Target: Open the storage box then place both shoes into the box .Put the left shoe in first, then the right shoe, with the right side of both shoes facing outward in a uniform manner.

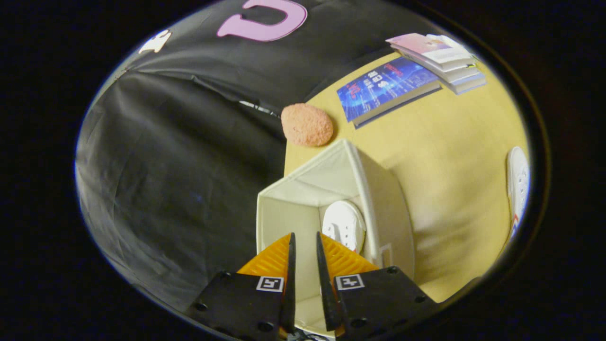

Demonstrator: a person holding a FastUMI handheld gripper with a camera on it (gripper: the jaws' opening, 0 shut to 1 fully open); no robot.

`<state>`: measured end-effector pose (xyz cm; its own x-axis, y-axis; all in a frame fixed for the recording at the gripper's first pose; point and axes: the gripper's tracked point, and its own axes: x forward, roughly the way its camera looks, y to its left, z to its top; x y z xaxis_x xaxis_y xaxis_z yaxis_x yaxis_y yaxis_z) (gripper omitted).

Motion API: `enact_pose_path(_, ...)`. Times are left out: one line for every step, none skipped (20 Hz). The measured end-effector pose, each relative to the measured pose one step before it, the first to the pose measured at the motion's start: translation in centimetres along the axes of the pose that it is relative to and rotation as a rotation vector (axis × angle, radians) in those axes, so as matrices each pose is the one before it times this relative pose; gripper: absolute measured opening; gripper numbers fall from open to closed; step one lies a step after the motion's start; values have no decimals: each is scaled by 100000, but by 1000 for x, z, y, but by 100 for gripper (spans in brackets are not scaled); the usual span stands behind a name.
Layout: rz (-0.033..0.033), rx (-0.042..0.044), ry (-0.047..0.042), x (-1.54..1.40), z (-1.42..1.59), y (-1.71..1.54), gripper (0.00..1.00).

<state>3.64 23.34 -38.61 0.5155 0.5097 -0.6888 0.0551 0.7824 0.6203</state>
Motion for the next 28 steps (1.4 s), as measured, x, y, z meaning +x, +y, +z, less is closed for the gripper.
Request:
enact_pose_path(382,1110,-2910,-1205,1400,-358,27)
enact_pose_path(-92,1147,-2738,-895,1466,-639,28)
enact_pose_path(-763,795,-2803,-938,1403,-854,28)
enact_pose_path(-1253,744,-2631,-902,1430,-1108,28)
enact_pose_path(-1310,441,-2401,-843,1285,-1097,28)
enact_pose_path(-1812,161,-2481,-839,1298,-1381,28)
enact_pose_path(-2152,-125,-1974,-744,1028,-1484,28)
enact_pose_path(-2109,-60,-1775,-774,1030,-1557,28)
enact_pose_path(-2257,-30,-1479,-619,684,-1579,28)
enact_pose_path(-2386,52,-1167,-597,683,-1760,28)
enact_pose_path(-2508,-193,-695,-632,324,-1693,28)
enact_pose_path(-2416,-381,-399,-638,256,-1769,28)
enact_pose_path(-2717,-347,-368,110,-139,-1469,28)
enact_pose_path(-2378,-207,44,-1842,240,-1774,28)
enact_pose_path(-2359,-49,99,-484,-213,-1551,28)
enact_pose_path(-2194,221,370,-353,-360,-1569,28)
enact_pose_path(-2003,594,430,-245,-471,-1381,28)
enact_pose_path(-2156,490,640,-223,-573,-1464,28)
enact_pose_path(-2222,495,646,-171,-664,-1402,28)
enact_pose_path(-2190,475,1063,-67,-811,-1396,28)
enact_pose_path(-1799,593,1048,-70,-804,-1194,28)
enact_pose_path(-1989,189,1171,-62,-832,-1177,28)
enact_pose_path(-2160,-385,985,91,-824,-1199,28)
enact_pose_path(-2265,-807,938,-69,-756,-1175,28)
enact_pose_path(-1884,-858,379,-69,-580,-889,28)
enact_pose_path(-1908,-902,356,-32,-355,-802,28)
enact_pose_path(-602,-644,174,-59,-335,-384,28)
enact_pose_path(-952,-605,348,164,-236,-430,33)
